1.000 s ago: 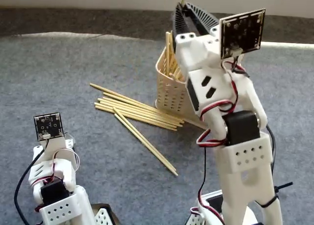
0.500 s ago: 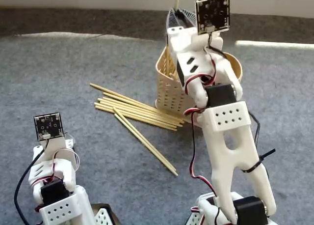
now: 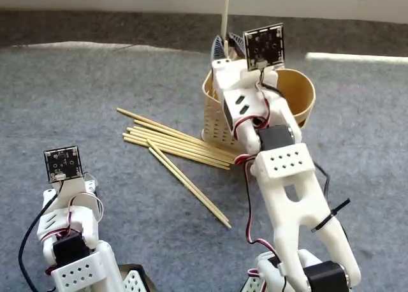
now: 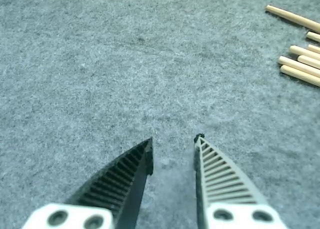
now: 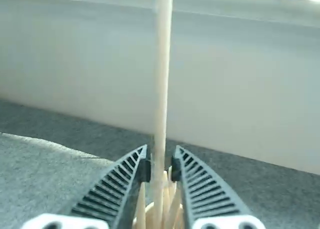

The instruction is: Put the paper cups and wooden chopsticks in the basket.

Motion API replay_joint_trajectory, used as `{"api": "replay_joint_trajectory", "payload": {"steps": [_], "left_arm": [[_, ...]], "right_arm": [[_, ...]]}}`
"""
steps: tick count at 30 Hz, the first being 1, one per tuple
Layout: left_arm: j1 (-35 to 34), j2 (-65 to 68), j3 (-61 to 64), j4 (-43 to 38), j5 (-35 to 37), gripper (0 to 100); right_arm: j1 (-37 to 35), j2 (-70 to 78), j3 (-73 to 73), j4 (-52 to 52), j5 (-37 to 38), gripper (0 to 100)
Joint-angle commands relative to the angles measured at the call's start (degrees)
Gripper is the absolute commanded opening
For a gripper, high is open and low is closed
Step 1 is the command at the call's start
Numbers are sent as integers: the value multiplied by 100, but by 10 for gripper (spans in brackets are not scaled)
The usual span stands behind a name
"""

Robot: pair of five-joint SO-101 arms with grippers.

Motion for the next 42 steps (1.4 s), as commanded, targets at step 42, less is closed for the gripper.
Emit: {"api": "replay_joint_trajectory", "payload": {"steps": [42], "left_arm": [[-48,-22,119,-105,-53,140]], "right_arm": [[-1974,-3248,-901,5200,448,120]]}}
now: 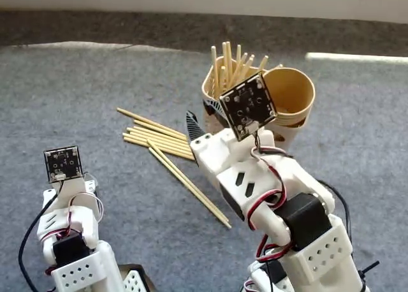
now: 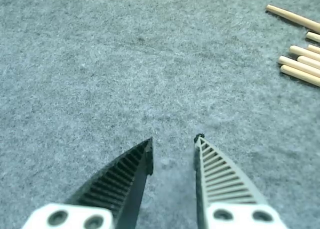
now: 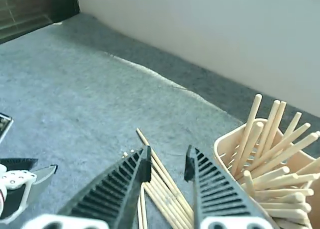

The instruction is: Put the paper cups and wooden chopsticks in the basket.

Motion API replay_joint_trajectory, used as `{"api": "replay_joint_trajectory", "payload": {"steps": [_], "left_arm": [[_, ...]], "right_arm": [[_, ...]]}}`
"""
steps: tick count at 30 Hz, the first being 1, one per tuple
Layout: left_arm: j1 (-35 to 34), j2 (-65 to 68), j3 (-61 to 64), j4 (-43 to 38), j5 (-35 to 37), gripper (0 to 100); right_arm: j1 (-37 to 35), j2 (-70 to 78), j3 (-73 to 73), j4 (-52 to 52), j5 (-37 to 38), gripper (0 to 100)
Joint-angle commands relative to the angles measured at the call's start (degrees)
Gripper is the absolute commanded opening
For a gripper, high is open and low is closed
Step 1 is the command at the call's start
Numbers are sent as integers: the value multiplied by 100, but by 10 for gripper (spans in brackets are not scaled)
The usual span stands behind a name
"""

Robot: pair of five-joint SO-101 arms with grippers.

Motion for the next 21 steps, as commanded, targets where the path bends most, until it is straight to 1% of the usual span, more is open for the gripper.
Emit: {"api": "replay_joint_trajectory", "payload": {"steps": [1,4,8,12,15,21], "left_arm": [[-48,-22,119,-105,-53,140],[-48,-22,119,-105,-53,140],[-48,-22,119,-105,-53,140],[-48,-22,119,-105,-53,140],[-48,-22,119,-105,-53,140],[-48,-22,119,-105,-53,140]], "right_arm": [[-207,-119,-189,127,554,120],[-418,-119,92,268,1064,119],[-725,-119,374,391,1081,119],[-884,-57,831,347,1116,119],[-901,391,998,356,1116,119],[-875,1938,1007,356,1081,119]]}}
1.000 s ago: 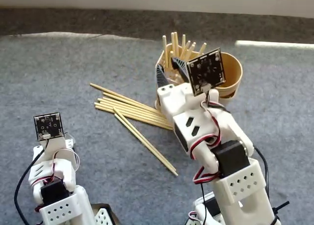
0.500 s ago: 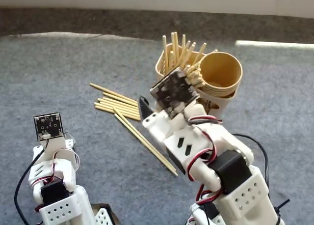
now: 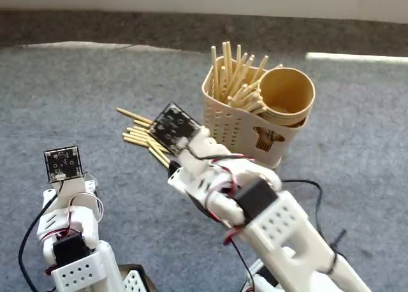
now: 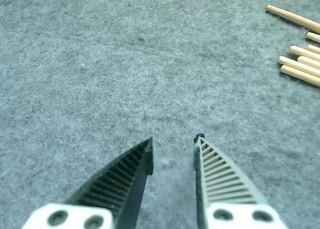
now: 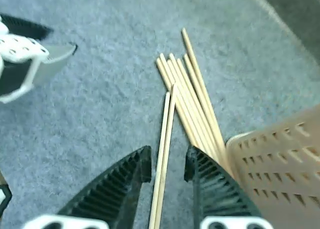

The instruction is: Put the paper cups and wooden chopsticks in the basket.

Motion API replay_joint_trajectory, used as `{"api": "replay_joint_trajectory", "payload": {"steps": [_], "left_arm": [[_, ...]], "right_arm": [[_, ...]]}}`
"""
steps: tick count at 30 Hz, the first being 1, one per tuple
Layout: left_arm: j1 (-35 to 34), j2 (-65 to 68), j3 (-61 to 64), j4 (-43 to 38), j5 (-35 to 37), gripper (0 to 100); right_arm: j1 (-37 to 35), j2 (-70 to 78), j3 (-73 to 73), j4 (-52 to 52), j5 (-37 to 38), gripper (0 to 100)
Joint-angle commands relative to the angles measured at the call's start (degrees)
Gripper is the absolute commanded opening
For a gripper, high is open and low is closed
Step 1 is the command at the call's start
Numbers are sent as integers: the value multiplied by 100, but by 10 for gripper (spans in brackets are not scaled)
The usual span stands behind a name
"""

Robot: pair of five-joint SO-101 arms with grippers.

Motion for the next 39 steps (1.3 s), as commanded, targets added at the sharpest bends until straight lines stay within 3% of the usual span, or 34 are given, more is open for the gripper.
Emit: {"api": "replay_joint_trajectory", "payload": {"steps": [1,19,33,39], "left_arm": [[-48,-22,119,-105,-53,140],[-57,-22,119,-105,-53,140],[-57,-22,119,-105,-53,140],[-57,-22,119,-105,-53,140]], "right_arm": [[-22,866,-31,-4,53,119],[611,3873,-57,-1974,70,119],[629,4699,-488,-1956,70,116],[629,4681,-514,-1930,70,5]]}}
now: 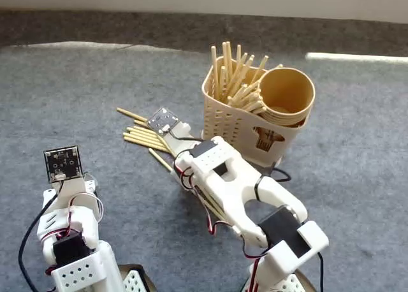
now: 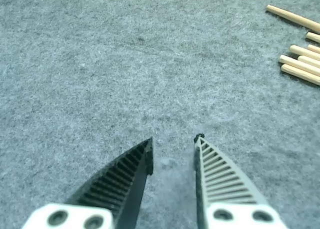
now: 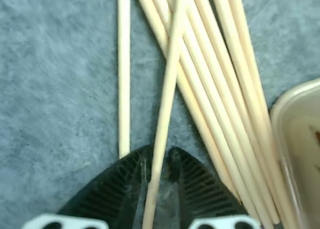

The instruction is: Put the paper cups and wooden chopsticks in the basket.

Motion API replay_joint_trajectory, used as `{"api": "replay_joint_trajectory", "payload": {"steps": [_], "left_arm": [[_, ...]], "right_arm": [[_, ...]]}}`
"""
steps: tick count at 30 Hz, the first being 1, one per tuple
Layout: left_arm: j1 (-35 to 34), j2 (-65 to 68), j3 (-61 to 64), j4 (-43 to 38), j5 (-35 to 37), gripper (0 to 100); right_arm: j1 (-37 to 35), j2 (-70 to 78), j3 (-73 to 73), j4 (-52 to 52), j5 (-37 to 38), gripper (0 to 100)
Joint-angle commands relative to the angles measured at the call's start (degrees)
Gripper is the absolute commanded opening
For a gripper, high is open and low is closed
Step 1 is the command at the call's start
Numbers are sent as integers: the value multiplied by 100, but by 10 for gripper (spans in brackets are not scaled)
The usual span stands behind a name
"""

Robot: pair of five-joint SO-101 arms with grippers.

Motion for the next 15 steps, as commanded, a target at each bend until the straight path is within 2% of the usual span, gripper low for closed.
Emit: {"api": "replay_joint_trajectory", "payload": {"steps": [1,9,15], "left_arm": [[-57,-22,119,-105,-53,140],[-57,-22,119,-105,-53,140],[-57,-22,119,-105,-53,140]], "right_arm": [[13,-4,-180,75,70,7],[22,-787,-708,1420,44,6],[13,-2035,-101,1481,44,6]]}}
